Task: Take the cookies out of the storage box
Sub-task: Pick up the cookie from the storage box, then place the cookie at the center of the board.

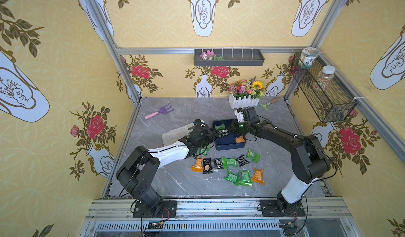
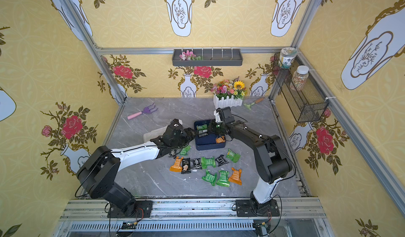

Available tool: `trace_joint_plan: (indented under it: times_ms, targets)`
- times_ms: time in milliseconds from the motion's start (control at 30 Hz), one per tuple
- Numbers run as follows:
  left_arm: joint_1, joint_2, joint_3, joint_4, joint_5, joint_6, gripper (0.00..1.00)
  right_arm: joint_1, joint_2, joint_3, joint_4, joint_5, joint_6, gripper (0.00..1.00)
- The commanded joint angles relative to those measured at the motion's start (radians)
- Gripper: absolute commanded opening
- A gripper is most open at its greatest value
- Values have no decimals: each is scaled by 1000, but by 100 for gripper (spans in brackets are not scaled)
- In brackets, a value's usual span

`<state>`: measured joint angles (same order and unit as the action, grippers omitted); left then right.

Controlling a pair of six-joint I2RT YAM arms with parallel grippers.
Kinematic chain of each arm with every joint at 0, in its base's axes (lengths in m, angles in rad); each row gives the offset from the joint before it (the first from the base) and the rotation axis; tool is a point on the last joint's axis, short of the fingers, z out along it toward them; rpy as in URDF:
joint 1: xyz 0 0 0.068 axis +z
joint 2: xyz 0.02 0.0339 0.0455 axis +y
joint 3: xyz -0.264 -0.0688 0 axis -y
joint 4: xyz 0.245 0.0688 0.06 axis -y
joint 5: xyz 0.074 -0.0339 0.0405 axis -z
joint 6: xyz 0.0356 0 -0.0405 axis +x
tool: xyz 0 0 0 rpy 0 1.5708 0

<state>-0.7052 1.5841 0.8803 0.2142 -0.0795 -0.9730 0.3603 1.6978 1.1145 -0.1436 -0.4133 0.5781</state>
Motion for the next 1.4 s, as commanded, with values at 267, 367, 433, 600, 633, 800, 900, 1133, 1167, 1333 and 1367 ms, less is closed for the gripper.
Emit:
trace_joint_plan:
  times_ms: [267, 367, 433, 600, 633, 800, 900, 1133, 1167, 1333, 1367]
  targets:
    - [21, -126, -80, -55, -126, -49, 59, 116, -302, -168, -144, 53, 73, 0]
    - [24, -135, -102, -50, -123, -66, 59, 197, -379, -210, -185, 90, 126, 0]
    - [24, -142, -121, -43, -126, -81, 59, 261, -421, -244, -204, 121, 174, 0]
    - [24, -159, -171, 3, -126, -120, 59, 419, -452, -323, -204, 191, 282, 0]
    - [24, -159, -174, 9, -126, -122, 59, 448, -447, -337, -192, 202, 300, 0]
    - [25, -153, -169, 5, -120, -119, 58, 518, -398, -396, -109, 212, 364, 0]
    - [24, -150, -170, 5, -120, -114, 58, 523, -361, -417, -69, 212, 384, 0]
    - [24, -148, -170, 14, -113, -112, 58, 523, -270, -424, 7, 203, 399, 0]
    - [24, -147, -170, 16, -112, -112, 58, 523, -260, -424, 10, 202, 398, 0]
    - [24, -141, -169, 23, -102, -109, 58, 523, -261, -430, -10, 215, 387, 17]
    - [24, -139, -169, 26, -100, -107, 58, 523, -274, -432, -25, 225, 384, 22]
